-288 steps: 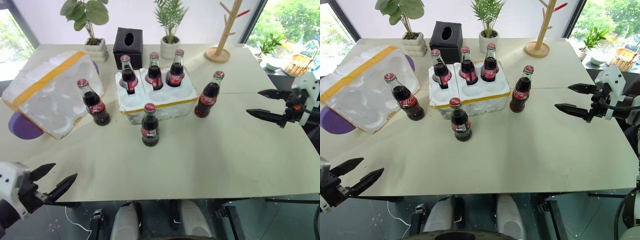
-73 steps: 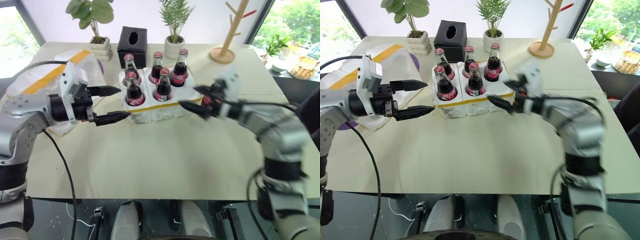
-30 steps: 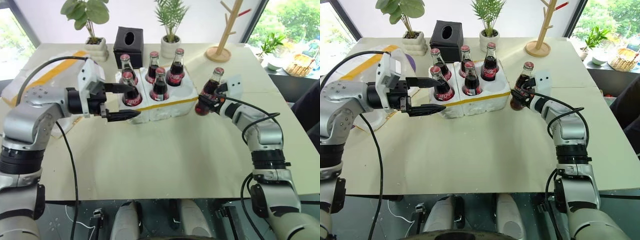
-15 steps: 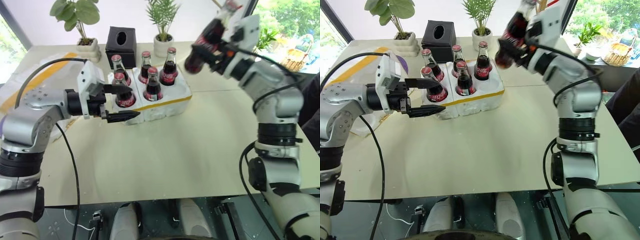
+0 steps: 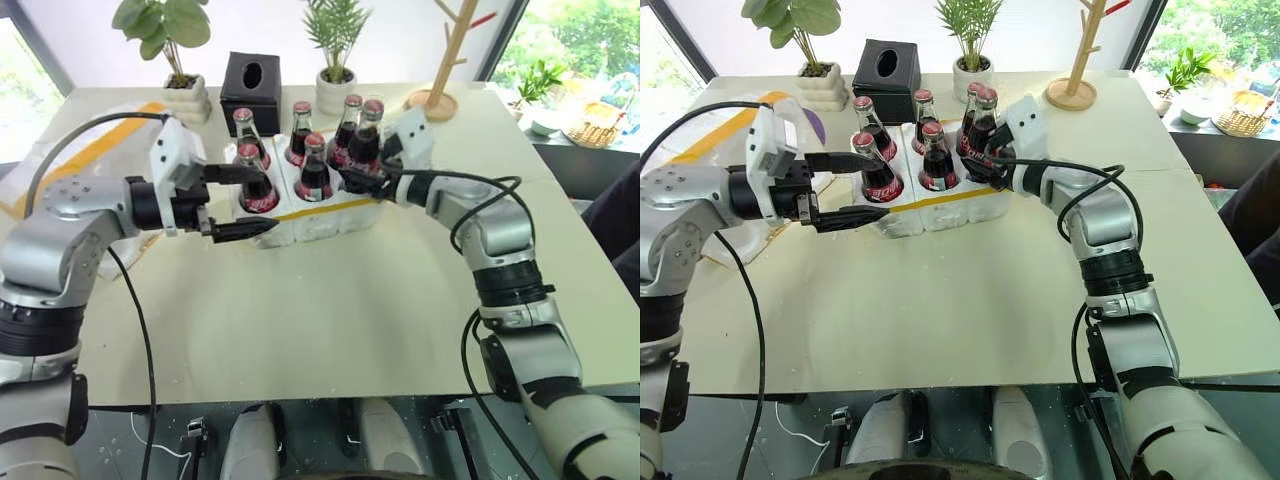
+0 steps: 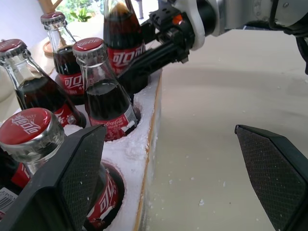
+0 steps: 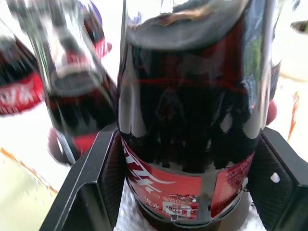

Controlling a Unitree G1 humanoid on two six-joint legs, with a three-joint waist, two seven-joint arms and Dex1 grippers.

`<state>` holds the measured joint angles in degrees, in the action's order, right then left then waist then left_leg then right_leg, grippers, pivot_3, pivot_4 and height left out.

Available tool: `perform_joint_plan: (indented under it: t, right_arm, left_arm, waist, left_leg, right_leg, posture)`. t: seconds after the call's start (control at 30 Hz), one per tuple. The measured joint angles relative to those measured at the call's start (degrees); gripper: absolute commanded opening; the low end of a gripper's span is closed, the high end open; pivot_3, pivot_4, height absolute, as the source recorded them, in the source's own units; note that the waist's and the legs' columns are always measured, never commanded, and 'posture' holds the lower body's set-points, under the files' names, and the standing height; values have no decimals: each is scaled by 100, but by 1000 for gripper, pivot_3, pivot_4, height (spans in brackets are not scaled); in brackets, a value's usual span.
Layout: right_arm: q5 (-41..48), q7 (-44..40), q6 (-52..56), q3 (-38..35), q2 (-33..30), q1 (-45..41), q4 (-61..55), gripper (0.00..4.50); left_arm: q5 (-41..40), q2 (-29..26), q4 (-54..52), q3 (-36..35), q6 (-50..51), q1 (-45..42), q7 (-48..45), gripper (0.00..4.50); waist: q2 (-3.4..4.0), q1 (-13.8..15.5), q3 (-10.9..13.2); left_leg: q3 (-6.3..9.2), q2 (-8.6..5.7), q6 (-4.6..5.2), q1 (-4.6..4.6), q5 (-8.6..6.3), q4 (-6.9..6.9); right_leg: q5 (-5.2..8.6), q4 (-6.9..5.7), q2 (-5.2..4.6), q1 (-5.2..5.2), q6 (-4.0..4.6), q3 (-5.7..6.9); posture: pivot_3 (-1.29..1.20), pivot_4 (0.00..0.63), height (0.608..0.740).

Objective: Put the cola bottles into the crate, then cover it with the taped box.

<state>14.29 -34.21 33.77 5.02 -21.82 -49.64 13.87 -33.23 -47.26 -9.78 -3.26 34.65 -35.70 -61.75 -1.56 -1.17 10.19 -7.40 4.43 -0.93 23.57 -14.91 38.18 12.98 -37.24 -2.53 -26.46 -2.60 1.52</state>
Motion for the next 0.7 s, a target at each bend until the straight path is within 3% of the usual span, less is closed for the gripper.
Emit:
perform_joint_plan:
  t: [0.23,0.27,0.33,0.5,0.7]
  right_arm:
    - [-180,6,-250,11,111,-57,509,2750]
    - [-187,19,-278,2,151,-87,590,3790]
    - [-196,67,-338,-70,227,-149,691,4488]
    - [-35,49,-7,-295,158,-171,477,4488]
    - [912,-913,1018,-837,-1171,129,-1410,4488]
  left_arm:
    - [5,0,-4,-30,0,35,43,4500]
    - [6,-1,-4,-30,-1,37,45,4500]
    - [7,0,-5,-30,-1,36,48,4500]
    - [-27,-174,-132,-106,79,131,46,4500]
    - [-431,-840,-542,-1080,560,683,94,4500]
  waist:
    - [-2,8,-1]
    - [-3,6,-2]
    - [-3,-12,-2]
    - [-2,3,-2]
    - [-3,34,-1]
  left_leg:
    - [-1,-1,0,-4,0,2]
    - [-1,-1,0,-8,0,2]
    - [-2,0,0,-11,0,2]
    - [-1,1,-1,-7,0,1]
    - [0,2,4,0,-3,-1]
  right_leg:
    - [0,1,-2,7,0,0]
    - [0,0,-2,10,0,0]
    - [0,0,-1,11,0,-1]
    - [0,-1,-2,7,0,-1]
    - [1,8,-4,3,-1,1]
  posture:
    - [0,150,740]
    - [0,150,740]
    - [0,150,740]
    - [0,150,740]
    - [0,150,740]
